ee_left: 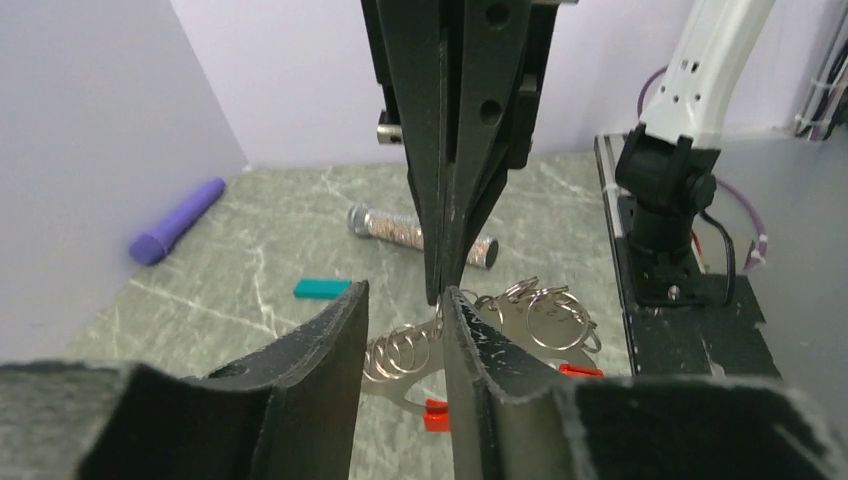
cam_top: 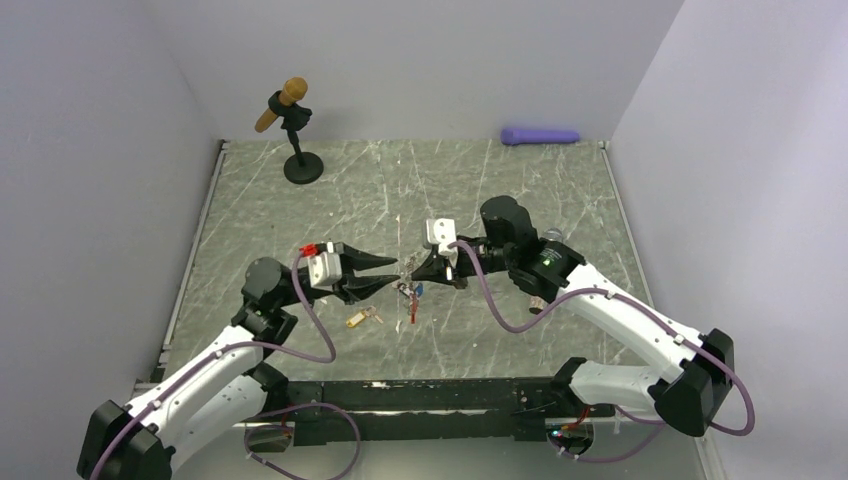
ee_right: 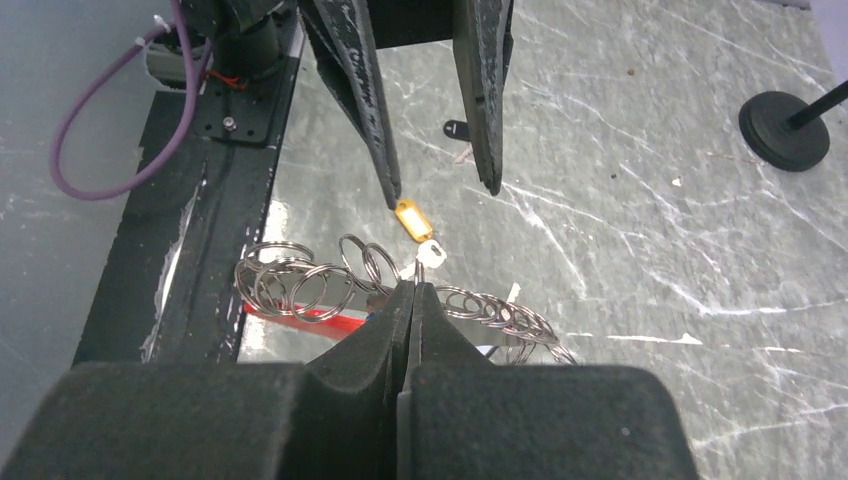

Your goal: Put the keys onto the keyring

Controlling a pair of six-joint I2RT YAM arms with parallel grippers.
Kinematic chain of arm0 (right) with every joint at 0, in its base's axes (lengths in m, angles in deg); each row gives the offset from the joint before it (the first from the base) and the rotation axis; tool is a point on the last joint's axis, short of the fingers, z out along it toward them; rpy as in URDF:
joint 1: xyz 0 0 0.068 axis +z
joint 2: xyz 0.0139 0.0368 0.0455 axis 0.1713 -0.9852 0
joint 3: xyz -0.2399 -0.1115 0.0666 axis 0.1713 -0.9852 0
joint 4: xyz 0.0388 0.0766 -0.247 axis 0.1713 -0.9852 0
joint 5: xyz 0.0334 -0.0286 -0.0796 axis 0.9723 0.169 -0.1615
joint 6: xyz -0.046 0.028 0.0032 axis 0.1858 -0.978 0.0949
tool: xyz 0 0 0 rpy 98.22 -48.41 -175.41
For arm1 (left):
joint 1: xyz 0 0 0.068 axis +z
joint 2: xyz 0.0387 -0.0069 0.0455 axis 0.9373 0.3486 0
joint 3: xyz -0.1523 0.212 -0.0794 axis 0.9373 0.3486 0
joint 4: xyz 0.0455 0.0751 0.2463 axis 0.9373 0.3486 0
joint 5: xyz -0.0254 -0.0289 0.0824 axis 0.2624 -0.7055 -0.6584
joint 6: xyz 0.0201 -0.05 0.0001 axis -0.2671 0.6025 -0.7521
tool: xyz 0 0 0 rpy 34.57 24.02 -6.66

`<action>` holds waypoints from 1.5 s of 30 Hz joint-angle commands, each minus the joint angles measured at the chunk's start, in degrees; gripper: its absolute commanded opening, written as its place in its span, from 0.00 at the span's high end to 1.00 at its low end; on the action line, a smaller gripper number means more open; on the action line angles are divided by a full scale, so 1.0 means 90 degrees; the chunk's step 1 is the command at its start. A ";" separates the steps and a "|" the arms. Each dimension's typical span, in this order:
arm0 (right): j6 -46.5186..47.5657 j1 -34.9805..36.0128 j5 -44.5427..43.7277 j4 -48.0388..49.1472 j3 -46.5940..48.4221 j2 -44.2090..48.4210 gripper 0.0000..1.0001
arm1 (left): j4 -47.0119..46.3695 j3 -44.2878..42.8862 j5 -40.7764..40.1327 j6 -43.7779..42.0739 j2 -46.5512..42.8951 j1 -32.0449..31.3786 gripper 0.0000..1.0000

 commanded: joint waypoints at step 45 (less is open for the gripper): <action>0.1645 0.0479 -0.1208 -0.2457 0.2055 -0.0993 1.00 | 0.4215 -0.1943 -0.0583 -0.2276 0.1079 -0.0805 0.82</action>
